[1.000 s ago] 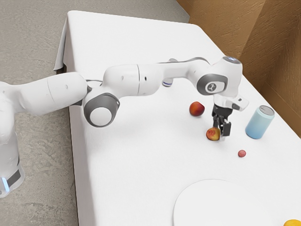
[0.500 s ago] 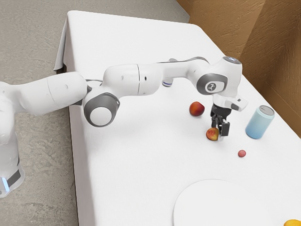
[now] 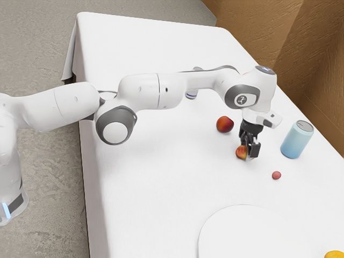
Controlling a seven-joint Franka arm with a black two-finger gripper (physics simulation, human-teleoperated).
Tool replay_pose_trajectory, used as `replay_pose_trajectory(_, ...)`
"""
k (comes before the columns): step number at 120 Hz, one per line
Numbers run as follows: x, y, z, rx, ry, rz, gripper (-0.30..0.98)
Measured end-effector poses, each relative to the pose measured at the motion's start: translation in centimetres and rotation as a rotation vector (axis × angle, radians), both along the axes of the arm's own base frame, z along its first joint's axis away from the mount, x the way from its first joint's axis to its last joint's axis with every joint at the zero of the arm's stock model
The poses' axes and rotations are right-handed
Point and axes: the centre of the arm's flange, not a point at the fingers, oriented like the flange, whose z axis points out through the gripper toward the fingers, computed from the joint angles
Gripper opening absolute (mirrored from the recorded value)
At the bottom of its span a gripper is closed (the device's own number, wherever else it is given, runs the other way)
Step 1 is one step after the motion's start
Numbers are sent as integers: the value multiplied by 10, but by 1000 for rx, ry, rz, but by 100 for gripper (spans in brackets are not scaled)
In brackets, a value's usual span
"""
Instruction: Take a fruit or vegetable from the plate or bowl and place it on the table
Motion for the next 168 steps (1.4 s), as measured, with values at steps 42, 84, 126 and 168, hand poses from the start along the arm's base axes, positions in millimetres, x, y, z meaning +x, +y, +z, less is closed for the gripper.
replay_pose_trajectory(42, -9, -33, 53, 14, -70, -36, 32)
replay_pose_trajectory(84, -151, -276, 159, 132, -30, -451, 35)
replay_pose_trajectory(126, -169, -364, 84, 130, 36, -585, 34)
replay_pose_trajectory(168, -116, -349, 71, 73, -105, -515, 34)
